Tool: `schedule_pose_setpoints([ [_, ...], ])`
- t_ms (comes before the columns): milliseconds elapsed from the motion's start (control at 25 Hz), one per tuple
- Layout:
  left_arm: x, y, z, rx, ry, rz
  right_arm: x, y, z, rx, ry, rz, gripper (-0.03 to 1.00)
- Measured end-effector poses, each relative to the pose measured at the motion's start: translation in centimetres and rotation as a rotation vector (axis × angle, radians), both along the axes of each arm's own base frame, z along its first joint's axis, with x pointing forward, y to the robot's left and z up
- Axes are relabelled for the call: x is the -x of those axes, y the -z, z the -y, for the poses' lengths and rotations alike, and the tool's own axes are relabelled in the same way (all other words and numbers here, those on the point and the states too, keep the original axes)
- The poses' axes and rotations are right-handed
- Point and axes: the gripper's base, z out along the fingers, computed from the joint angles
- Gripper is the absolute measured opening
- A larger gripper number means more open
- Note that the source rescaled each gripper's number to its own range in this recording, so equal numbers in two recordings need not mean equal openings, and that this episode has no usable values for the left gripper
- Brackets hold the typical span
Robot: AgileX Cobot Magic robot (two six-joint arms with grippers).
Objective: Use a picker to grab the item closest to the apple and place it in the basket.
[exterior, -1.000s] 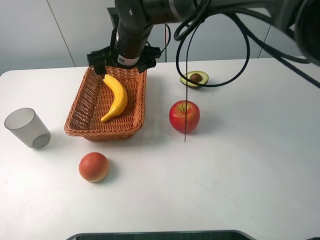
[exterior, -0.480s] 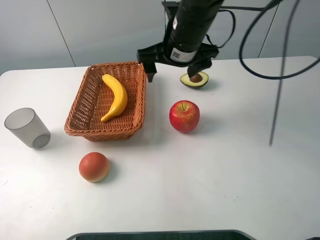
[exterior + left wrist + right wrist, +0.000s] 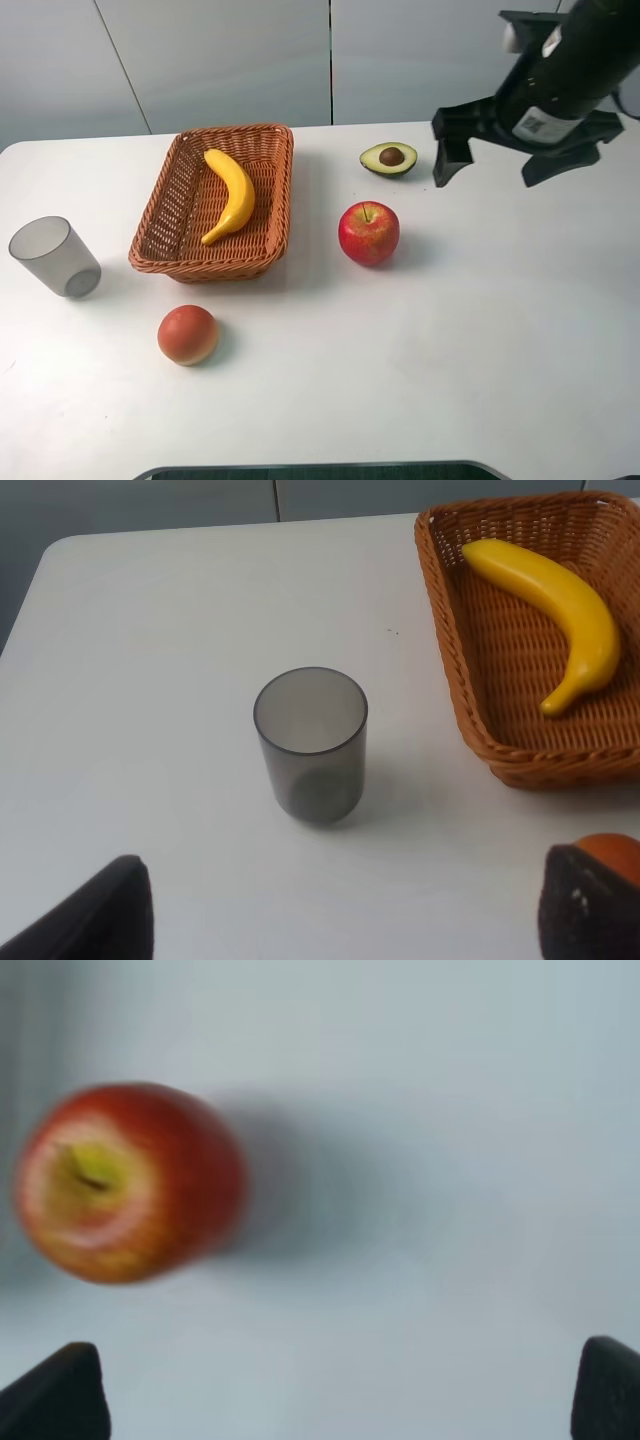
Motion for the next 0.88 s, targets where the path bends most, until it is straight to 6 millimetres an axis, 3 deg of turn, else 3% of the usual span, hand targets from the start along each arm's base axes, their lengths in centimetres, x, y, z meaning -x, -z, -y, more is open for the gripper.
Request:
schedule_pose_setpoints([
  [160,0.0,0.0,0.0,0.0,0.0,0.0,2.3,-1.5,4.3,0.013,0.061,0.036,1.0],
  [320,0.0,0.0,0.0,0.0,0.0,0.0,5.5,-3.1,6.5,0.014,0.09,0.102,1.0],
  [880,0.0,0.0,0.0,0.0,0.0,0.0,17.0,-9.3,8.6,0.013,0.006,0.479,1.0],
])
